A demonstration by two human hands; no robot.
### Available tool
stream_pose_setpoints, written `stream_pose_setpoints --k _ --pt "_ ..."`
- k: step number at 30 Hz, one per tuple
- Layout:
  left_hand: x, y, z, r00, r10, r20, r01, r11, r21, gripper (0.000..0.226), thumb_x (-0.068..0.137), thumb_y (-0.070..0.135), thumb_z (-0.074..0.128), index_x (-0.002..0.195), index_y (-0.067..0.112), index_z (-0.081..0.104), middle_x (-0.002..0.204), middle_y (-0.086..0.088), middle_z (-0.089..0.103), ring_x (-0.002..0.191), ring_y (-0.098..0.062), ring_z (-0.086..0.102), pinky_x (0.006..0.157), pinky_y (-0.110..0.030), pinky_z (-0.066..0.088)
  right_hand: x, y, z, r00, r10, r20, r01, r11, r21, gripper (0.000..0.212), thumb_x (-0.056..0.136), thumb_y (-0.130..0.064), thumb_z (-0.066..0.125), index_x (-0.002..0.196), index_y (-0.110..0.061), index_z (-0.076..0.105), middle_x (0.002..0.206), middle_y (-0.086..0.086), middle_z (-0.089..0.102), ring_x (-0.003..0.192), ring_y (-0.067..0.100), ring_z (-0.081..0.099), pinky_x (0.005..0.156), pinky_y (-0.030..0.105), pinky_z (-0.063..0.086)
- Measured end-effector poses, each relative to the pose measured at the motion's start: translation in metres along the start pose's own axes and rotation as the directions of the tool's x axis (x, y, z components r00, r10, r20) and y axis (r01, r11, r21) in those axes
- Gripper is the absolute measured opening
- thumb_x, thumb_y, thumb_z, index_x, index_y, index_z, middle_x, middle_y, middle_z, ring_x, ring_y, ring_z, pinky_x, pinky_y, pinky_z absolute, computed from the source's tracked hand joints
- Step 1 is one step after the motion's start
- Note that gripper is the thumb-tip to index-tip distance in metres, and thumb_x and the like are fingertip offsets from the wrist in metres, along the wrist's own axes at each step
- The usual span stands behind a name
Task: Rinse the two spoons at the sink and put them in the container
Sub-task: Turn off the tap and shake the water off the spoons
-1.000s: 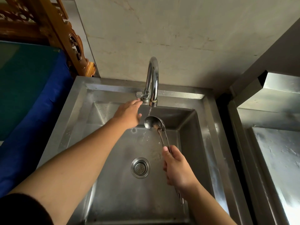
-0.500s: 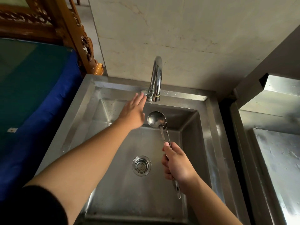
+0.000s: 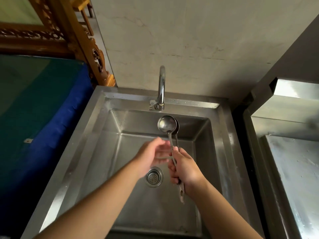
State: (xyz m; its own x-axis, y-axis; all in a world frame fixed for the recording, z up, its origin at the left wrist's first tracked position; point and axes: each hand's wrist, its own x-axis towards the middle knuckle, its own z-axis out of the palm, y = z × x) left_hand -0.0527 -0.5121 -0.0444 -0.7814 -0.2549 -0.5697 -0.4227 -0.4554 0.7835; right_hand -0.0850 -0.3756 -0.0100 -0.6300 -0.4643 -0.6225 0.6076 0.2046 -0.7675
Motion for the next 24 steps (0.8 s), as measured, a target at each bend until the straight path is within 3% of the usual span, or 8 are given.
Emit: stream_pose_setpoints --k 4,8,11,14,16,19,22,24 --pt "-0.031 -0.020 0.008 0.995 0.049 -0.085 -0.045 0.998 0.044 0.024 0.088 0.030 0.072 0.097 0.010 0.080 0.087 -0.014 0.078 0.065 -0.022 0.069 0.064 -0.030 0.056 -0.004 0.012 0.007 1.000 -0.018 0.012 0.019 0.993 -0.121 0.031 0.105 -0.034 0.035 0.095 -0.008 0.049 0.056 0.007 0.046 0.037 0.014 0.036 0.037 0.026 0.030" --pt "-0.048 -0.022 -0.001 0.982 -0.028 -0.188 0.018 0.998 -0.057 0.015 0.092 0.018 0.069 0.094 0.007 0.078 0.094 -0.019 0.079 0.079 -0.031 0.076 0.067 -0.034 0.060 -0.018 0.020 0.011 1.000 -0.028 -0.013 0.024 0.971 -0.238 0.034 0.102 -0.035 0.039 0.097 -0.011 0.062 0.074 0.021 0.069 0.044 0.024 0.057 0.039 0.031 0.048" --pt "-0.059 -0.011 -0.014 0.974 -0.042 -0.220 0.021 0.995 -0.098 0.011 0.093 0.011 0.068 0.097 0.002 0.072 0.088 -0.018 0.078 0.074 -0.032 0.076 0.060 -0.034 0.061 -0.026 0.020 0.005 0.992 -0.067 -0.109 0.027 0.942 -0.334 0.029 0.098 -0.025 0.044 0.088 -0.015 0.069 0.078 0.011 0.071 0.063 0.030 0.066 0.060 0.044 0.060" --pt "-0.067 0.006 -0.035 0.961 0.001 -0.275 0.015 0.998 0.058 0.008 0.094 0.009 0.067 0.100 0.004 0.070 0.080 -0.010 0.078 0.062 -0.021 0.075 0.054 -0.030 0.060 -0.035 0.010 -0.011 0.957 -0.244 -0.157 0.096 0.777 -0.622 0.028 0.096 -0.024 0.046 0.089 -0.017 0.072 0.080 0.003 0.065 0.079 0.028 0.062 0.078 0.040 0.053" --pt "-0.073 0.023 -0.049 0.952 0.056 -0.302 0.011 0.976 0.217 0.003 0.092 0.008 0.069 0.095 0.007 0.071 0.080 -0.008 0.077 0.059 -0.016 0.071 0.050 -0.026 0.058 -0.043 -0.001 -0.022 0.917 -0.370 -0.147 0.123 0.614 -0.780 0.032 0.098 -0.030 0.045 0.078 -0.014 0.065 0.079 0.006 0.065 0.078 0.030 0.060 0.072 0.037 0.048" --pt "-0.091 0.058 -0.066 0.935 0.215 -0.281 -0.024 0.832 0.555 0.007 0.080 0.008 0.073 0.079 0.000 0.073 0.070 -0.012 0.065 0.055 -0.020 0.059 0.052 -0.025 0.054 -0.065 -0.026 -0.027 0.862 -0.492 -0.125 0.113 0.426 -0.898 0.036 0.101 -0.036 0.041 0.078 -0.017 0.061 0.084 0.009 0.066 0.076 0.030 0.060 0.067 0.035 0.046" --pt "-0.123 0.104 -0.074 0.906 0.382 -0.184 -0.061 0.548 0.834 0.018 0.076 0.018 0.068 0.071 0.002 0.072 0.060 -0.010 0.065 0.058 -0.025 0.064 0.064 -0.037 0.059 -0.098 -0.058 -0.018 0.772 -0.633 -0.056 0.118 0.228 -0.966 0.032 0.102 -0.035 0.040 0.104 -0.020 0.068 0.096 0.012 0.066 0.085 0.032 0.064 0.073 0.038 0.050" --pt "-0.148 0.135 -0.076 0.866 0.488 -0.113 -0.071 0.342 0.937 0.013 0.078 0.019 0.066 0.070 0.013 0.074 0.071 -0.011 0.074 0.070 -0.028 0.071 0.068 -0.037 0.061 -0.126 -0.081 -0.006 0.693 -0.721 -0.012 0.133 0.145 -0.980 0.031 0.101 -0.034 0.042 0.112 -0.022 0.068 0.102 0.011 0.068 0.090 0.034 0.065 0.078 0.041 0.053"
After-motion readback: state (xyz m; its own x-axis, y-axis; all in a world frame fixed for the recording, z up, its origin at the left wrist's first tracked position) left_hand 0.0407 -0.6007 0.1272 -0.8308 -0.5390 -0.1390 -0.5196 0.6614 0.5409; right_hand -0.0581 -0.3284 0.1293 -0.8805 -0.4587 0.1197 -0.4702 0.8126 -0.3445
